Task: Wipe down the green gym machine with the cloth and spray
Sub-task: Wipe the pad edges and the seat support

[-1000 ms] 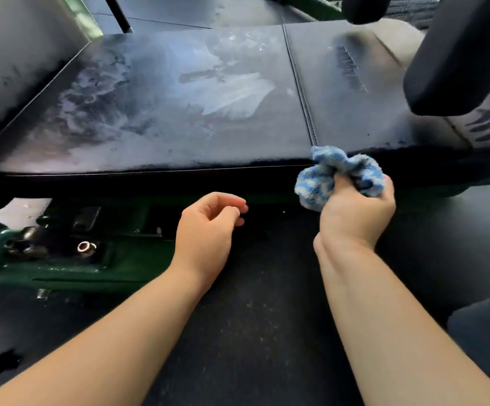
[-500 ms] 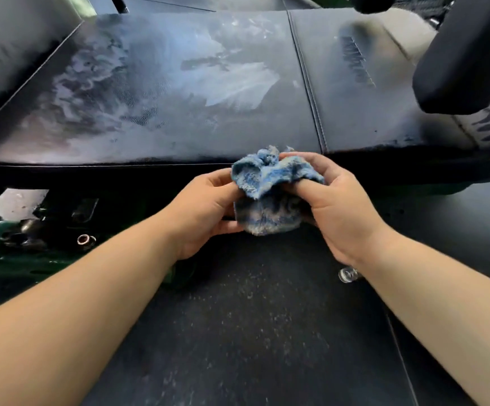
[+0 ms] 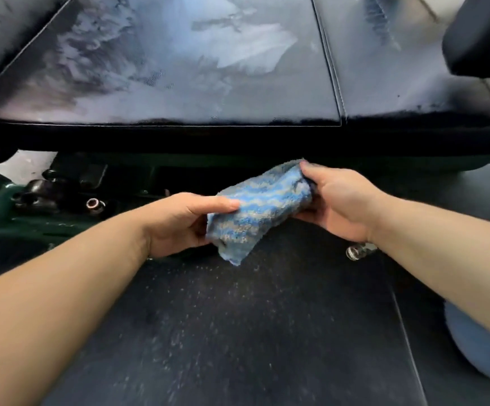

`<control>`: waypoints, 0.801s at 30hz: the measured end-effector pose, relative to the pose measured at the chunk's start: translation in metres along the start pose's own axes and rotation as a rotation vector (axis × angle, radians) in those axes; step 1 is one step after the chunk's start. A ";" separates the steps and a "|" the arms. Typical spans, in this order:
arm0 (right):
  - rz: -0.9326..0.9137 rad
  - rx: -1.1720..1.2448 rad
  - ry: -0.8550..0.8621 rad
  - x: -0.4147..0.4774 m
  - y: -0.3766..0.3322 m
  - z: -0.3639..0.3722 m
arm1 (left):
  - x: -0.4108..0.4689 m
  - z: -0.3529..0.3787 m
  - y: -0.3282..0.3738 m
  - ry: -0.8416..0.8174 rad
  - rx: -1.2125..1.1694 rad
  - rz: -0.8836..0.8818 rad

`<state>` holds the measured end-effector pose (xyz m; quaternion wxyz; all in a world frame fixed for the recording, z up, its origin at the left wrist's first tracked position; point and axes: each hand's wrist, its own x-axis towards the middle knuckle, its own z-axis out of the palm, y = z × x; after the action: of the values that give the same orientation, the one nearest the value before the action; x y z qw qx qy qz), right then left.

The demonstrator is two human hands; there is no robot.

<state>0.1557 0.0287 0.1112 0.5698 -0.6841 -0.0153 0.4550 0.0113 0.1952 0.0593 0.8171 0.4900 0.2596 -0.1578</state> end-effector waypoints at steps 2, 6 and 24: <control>0.034 0.000 0.011 0.004 -0.007 -0.001 | -0.002 -0.009 -0.001 0.054 0.048 -0.004; 0.128 -0.011 -0.209 0.002 -0.009 0.001 | -0.007 -0.019 0.003 0.144 0.101 0.125; 0.128 -0.506 -0.377 -0.045 -0.049 -0.028 | -0.018 -0.011 0.009 0.148 0.173 0.148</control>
<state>0.1721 0.0001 0.1753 0.3388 -0.7074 -0.1904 0.5904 -0.0015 0.2097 0.0718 0.7599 0.5867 0.2677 -0.0820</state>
